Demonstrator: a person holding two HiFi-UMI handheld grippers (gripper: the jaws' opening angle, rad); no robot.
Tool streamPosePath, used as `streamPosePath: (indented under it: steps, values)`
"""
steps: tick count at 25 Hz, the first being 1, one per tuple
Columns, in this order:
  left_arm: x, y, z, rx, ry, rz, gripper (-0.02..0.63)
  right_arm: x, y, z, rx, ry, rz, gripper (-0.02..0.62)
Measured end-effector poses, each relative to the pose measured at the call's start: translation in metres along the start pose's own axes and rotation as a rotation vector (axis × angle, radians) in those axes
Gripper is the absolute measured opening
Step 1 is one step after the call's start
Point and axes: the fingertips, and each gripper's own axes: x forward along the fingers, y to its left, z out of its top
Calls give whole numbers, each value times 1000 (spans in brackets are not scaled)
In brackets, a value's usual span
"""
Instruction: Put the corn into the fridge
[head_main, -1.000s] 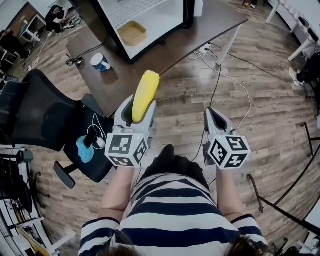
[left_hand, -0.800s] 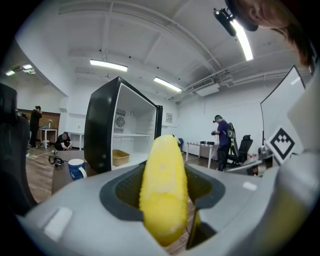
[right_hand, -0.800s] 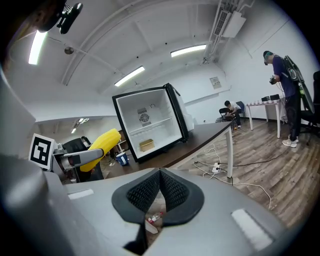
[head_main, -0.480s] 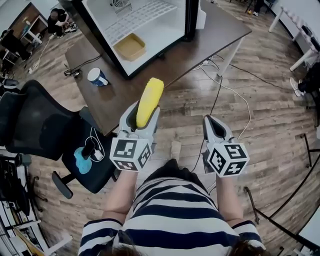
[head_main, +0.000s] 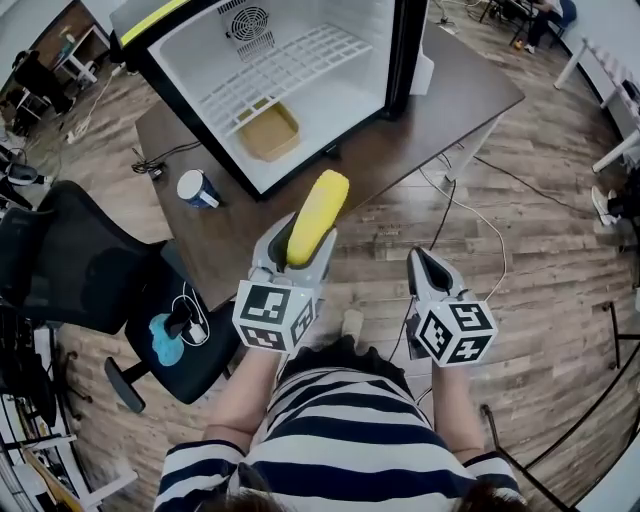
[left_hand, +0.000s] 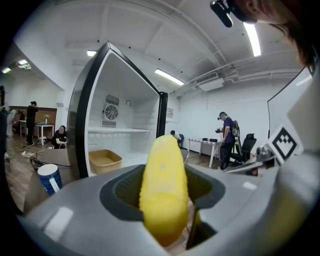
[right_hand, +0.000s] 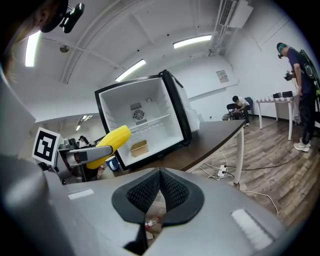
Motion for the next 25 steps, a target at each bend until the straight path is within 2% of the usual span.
streamPosePath:
  steps: [9, 17, 25]
  values:
    - [47, 32, 21, 40, -7, 19, 0, 62, -3, 31, -32, 8, 44, -8]
    - [78, 44, 52, 87, -47, 21, 0, 101, -5, 61, -61, -12, 88, -8]
    - [116, 67, 86, 113, -83, 107, 0, 150, -24, 92, -88, -5, 186, -8]
